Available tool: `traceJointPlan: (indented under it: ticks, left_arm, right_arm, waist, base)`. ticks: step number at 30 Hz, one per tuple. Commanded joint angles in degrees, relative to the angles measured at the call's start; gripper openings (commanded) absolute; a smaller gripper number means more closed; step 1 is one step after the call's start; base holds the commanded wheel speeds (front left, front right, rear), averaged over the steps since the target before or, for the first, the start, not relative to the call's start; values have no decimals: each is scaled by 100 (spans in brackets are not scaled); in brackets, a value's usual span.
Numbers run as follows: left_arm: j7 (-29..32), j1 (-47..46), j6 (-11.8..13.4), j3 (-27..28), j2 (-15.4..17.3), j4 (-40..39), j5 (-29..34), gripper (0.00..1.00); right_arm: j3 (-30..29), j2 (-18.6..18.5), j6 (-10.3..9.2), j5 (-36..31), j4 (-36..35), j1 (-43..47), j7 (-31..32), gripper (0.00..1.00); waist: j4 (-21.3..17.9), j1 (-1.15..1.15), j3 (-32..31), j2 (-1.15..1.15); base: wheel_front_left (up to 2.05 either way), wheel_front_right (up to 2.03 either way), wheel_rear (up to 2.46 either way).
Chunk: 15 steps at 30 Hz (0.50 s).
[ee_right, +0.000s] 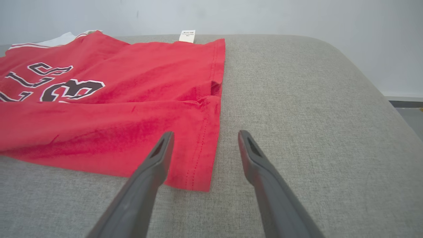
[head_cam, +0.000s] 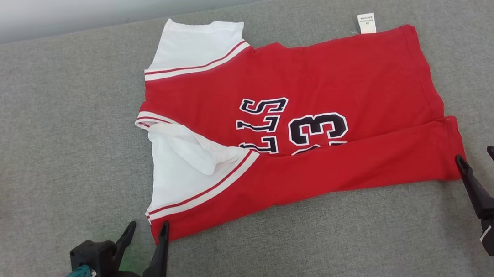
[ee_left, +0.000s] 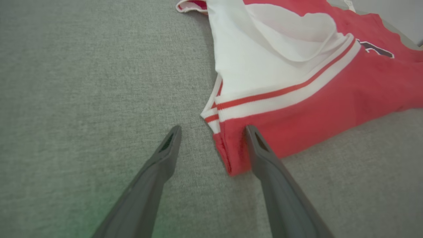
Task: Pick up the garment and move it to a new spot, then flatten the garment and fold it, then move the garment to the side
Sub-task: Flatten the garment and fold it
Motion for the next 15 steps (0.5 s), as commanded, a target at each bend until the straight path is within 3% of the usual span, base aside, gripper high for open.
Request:
traceJointPlan:
  ticks: [1,4,5,6,7,15]
  left_arm:
    - [129,119,81,17,-14,-45,-84,100]
    - [423,199,31,-88,-70,-161,-260,100]
    - [522,234,-6,-129,-80,-209,-291,62]
    - [596,263,-30,-158,-75,-258,-320,36]
    - [665,288,-53,-184,-57,-299,-354,0]
    - [674,317,7,-135,122,-691,-309,0]
  right_arm:
    - [-55,59,-14,-41,-59,78,46,100]
    - [-99,138,-14,-68,-89,101,127,100]
    - [-108,170,-14,-56,-68,92,171,100]
    - [-118,209,-15,-39,-38,59,209,100]
    - [-129,255,-14,-16,9,9,259,100]
    - [-94,600,-14,93,565,-398,629,100]
  waist:
    - [-24,1,34,0]
    - [-49,1,64,0]
    - [-58,1,71,0]
    - [-71,1,81,0]
    - [-80,1,89,0]
    - [-29,1,173,0]
  base:
    - [0,0,0]
    - [0,0,0]
    - [0,0,0]
    - [0,0,0]
    - [0,0,0]
    - [0,0,0]
